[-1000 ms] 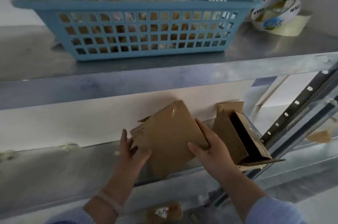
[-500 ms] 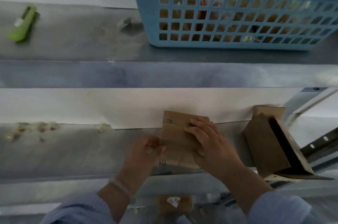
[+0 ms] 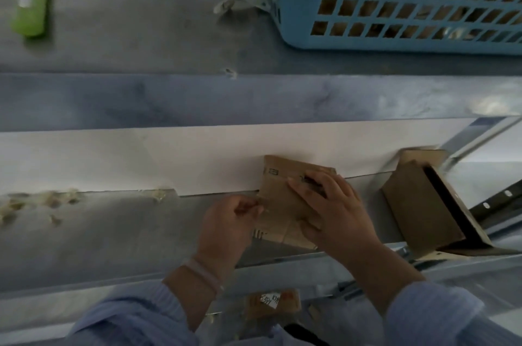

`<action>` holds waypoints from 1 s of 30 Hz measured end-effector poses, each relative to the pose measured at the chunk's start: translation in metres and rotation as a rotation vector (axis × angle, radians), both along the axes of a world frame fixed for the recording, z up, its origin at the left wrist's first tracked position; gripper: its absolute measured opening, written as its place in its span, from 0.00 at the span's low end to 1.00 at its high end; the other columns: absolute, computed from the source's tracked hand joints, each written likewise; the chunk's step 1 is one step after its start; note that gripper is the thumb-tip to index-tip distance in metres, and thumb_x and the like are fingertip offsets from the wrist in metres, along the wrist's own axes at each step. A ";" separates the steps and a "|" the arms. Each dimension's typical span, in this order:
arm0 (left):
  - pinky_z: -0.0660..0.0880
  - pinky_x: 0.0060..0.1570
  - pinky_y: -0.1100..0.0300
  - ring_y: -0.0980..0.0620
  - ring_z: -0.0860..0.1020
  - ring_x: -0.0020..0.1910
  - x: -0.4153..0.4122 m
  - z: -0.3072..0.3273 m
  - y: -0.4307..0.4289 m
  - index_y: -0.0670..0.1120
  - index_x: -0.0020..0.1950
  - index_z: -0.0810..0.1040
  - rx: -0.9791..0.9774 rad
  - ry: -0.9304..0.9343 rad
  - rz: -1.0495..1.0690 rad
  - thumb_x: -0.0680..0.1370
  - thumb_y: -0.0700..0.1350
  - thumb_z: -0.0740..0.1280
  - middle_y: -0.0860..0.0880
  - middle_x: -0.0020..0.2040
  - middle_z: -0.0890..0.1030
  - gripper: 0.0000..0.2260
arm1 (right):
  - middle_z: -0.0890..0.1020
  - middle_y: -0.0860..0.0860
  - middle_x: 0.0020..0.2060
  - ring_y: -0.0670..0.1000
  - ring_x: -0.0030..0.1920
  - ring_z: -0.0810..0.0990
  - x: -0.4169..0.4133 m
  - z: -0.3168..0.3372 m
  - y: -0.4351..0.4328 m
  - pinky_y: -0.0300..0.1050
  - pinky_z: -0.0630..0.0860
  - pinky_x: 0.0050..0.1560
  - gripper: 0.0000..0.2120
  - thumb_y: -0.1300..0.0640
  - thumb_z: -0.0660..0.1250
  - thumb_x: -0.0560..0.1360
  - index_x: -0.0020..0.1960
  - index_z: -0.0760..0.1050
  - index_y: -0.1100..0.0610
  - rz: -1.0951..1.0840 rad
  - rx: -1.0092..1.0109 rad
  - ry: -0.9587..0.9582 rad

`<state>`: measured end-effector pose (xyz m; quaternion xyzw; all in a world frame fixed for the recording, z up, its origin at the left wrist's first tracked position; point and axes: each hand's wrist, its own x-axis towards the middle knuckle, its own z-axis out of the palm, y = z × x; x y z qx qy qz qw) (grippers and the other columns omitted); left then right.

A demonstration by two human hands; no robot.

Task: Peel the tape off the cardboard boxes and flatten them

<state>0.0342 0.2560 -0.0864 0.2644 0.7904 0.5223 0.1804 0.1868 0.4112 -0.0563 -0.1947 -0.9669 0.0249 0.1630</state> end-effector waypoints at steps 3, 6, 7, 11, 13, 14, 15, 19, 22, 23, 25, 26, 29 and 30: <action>0.78 0.41 0.55 0.56 0.80 0.39 -0.006 0.007 -0.003 0.49 0.42 0.81 -0.017 0.144 -0.088 0.73 0.46 0.73 0.53 0.37 0.82 0.02 | 0.70 0.52 0.68 0.58 0.69 0.68 0.000 0.000 -0.002 0.59 0.69 0.68 0.36 0.45 0.69 0.65 0.72 0.66 0.42 -0.013 -0.003 0.004; 0.77 0.40 0.51 0.52 0.78 0.37 -0.014 0.011 -0.002 0.50 0.40 0.78 -0.058 0.135 -0.180 0.74 0.44 0.72 0.52 0.36 0.80 0.05 | 0.71 0.51 0.67 0.58 0.69 0.68 -0.001 0.000 -0.005 0.57 0.69 0.68 0.35 0.45 0.69 0.64 0.71 0.68 0.42 -0.026 0.011 0.021; 0.77 0.40 0.49 0.50 0.78 0.37 -0.017 0.012 -0.001 0.51 0.39 0.76 -0.074 0.116 -0.195 0.74 0.44 0.72 0.50 0.35 0.79 0.07 | 0.72 0.51 0.67 0.57 0.68 0.68 -0.001 0.001 -0.005 0.56 0.68 0.67 0.35 0.45 0.69 0.64 0.71 0.69 0.42 -0.032 0.020 0.025; 0.75 0.41 0.49 0.51 0.75 0.33 -0.021 0.013 0.000 0.50 0.37 0.75 -0.162 -0.029 -0.267 0.76 0.44 0.69 0.46 0.34 0.79 0.09 | 0.72 0.50 0.67 0.56 0.67 0.69 -0.002 0.001 -0.006 0.53 0.68 0.66 0.35 0.45 0.71 0.63 0.70 0.70 0.42 -0.039 0.032 0.014; 0.75 0.44 0.49 0.52 0.75 0.33 -0.024 0.021 -0.003 0.49 0.36 0.76 -0.171 -0.188 -0.319 0.78 0.44 0.68 0.49 0.32 0.79 0.10 | 0.72 0.50 0.67 0.56 0.67 0.69 -0.002 0.001 -0.005 0.51 0.67 0.66 0.36 0.46 0.72 0.62 0.70 0.71 0.42 -0.039 0.026 0.015; 0.77 0.47 0.47 0.51 0.76 0.35 -0.027 0.026 -0.005 0.48 0.37 0.77 -0.133 -0.304 -0.331 0.78 0.44 0.67 0.50 0.32 0.79 0.10 | 0.72 0.50 0.66 0.55 0.67 0.69 -0.003 0.001 -0.005 0.50 0.66 0.66 0.36 0.46 0.72 0.62 0.70 0.71 0.42 -0.038 0.020 0.021; 0.77 0.51 0.46 0.51 0.77 0.37 -0.029 0.032 -0.008 0.47 0.38 0.77 -0.081 -0.418 -0.329 0.79 0.43 0.66 0.51 0.33 0.80 0.09 | 0.72 0.50 0.66 0.55 0.67 0.69 -0.004 0.001 -0.004 0.50 0.66 0.66 0.36 0.46 0.72 0.62 0.70 0.71 0.42 -0.035 0.013 0.025; 0.78 0.49 0.50 0.52 0.78 0.38 -0.038 0.048 -0.013 0.45 0.40 0.79 0.036 -0.300 -0.241 0.76 0.41 0.69 0.51 0.35 0.80 0.05 | 0.71 0.49 0.66 0.55 0.67 0.69 -0.004 0.001 -0.001 0.54 0.70 0.67 0.35 0.45 0.72 0.63 0.70 0.71 0.42 -0.007 -0.007 0.017; 0.79 0.46 0.58 0.56 0.81 0.42 -0.032 0.049 -0.006 0.47 0.41 0.79 0.044 -0.060 -0.156 0.74 0.43 0.72 0.54 0.42 0.83 0.04 | 0.72 0.49 0.66 0.56 0.67 0.69 -0.003 0.001 -0.001 0.55 0.71 0.66 0.34 0.45 0.72 0.63 0.70 0.71 0.42 0.002 -0.009 0.022; 0.79 0.47 0.58 0.57 0.81 0.43 -0.030 0.047 -0.003 0.47 0.41 0.78 0.066 -0.010 -0.158 0.73 0.42 0.73 0.54 0.44 0.83 0.05 | 0.72 0.49 0.66 0.56 0.67 0.69 -0.003 0.001 -0.001 0.55 0.71 0.66 0.34 0.44 0.72 0.63 0.69 0.72 0.42 0.005 -0.007 0.023; 0.78 0.47 0.62 0.60 0.81 0.43 -0.028 0.048 0.001 0.50 0.42 0.76 0.080 0.102 -0.210 0.73 0.42 0.73 0.55 0.45 0.83 0.07 | 0.72 0.49 0.65 0.56 0.66 0.70 -0.002 0.002 -0.002 0.54 0.70 0.66 0.32 0.42 0.70 0.65 0.69 0.73 0.42 0.009 -0.008 0.038; 0.77 0.46 0.66 0.61 0.81 0.44 -0.029 0.048 0.001 0.53 0.45 0.76 0.078 0.130 -0.245 0.72 0.42 0.74 0.56 0.45 0.83 0.09 | 0.73 0.48 0.65 0.55 0.66 0.71 -0.003 0.003 -0.002 0.54 0.70 0.66 0.30 0.41 0.69 0.65 0.68 0.73 0.42 0.009 -0.017 0.054; 0.75 0.47 0.70 0.63 0.80 0.45 -0.037 0.049 -0.003 0.56 0.54 0.81 0.035 0.245 -0.341 0.71 0.44 0.76 0.60 0.44 0.82 0.14 | 0.76 0.47 0.60 0.53 0.61 0.74 -0.008 0.011 -0.002 0.54 0.71 0.63 0.28 0.36 0.67 0.66 0.65 0.76 0.43 -0.003 -0.029 0.092; 0.75 0.48 0.69 0.62 0.80 0.45 -0.039 0.049 -0.004 0.54 0.53 0.83 0.018 0.305 -0.365 0.70 0.45 0.76 0.60 0.43 0.82 0.12 | 0.76 0.47 0.58 0.52 0.59 0.75 -0.011 0.014 -0.002 0.53 0.71 0.62 0.29 0.35 0.67 0.65 0.64 0.77 0.43 -0.006 -0.019 0.100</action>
